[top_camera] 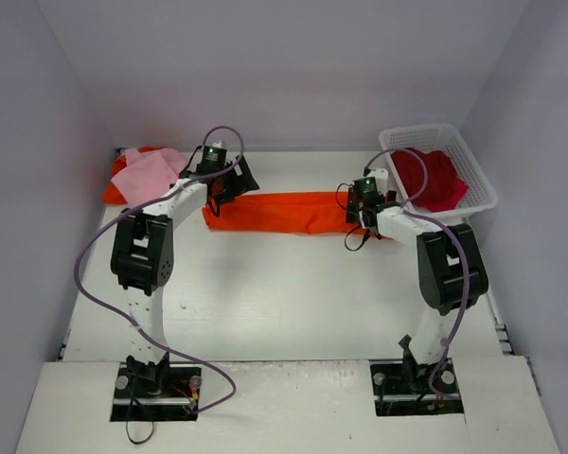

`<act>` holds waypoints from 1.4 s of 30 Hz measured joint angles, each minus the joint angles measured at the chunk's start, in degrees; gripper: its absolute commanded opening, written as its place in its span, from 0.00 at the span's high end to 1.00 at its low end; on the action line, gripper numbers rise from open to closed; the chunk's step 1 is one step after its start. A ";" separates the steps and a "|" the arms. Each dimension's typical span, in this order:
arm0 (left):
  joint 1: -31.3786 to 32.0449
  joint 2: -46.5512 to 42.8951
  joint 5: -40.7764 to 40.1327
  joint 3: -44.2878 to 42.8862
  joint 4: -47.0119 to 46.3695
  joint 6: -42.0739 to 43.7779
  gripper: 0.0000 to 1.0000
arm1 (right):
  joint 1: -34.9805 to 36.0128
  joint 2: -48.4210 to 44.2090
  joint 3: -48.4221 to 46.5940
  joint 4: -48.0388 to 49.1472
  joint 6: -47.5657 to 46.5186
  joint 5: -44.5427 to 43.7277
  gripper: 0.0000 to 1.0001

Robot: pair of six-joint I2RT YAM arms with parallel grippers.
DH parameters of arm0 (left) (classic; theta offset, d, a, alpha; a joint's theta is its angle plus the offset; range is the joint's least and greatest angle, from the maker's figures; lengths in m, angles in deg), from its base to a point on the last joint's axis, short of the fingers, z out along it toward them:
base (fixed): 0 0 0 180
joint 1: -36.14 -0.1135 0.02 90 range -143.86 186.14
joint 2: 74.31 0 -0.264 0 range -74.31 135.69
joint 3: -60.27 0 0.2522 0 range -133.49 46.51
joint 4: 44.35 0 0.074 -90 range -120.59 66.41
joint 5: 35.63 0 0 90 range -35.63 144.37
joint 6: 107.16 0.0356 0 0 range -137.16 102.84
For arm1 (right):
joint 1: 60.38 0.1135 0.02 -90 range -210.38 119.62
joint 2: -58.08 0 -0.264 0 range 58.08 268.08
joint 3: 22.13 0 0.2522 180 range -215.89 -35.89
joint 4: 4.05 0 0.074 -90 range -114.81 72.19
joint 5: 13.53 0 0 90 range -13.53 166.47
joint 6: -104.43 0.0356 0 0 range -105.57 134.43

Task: Fold and stack the t-shirts
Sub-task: Rotate the tshirt 80 degrees

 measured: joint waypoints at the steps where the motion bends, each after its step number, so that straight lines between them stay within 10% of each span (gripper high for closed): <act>1: 0.00 0.00 0.02 0.07 -0.04 -0.02 0.21 | -0.09 0.50 -0.20 0.07 -0.02 0.00 0.27; 42: 1.27 1.18 -4.07 5.99 -0.13 -0.83 0.21 | -1.51 9.42 -9.86 -0.26 -1.66 0.33 0.26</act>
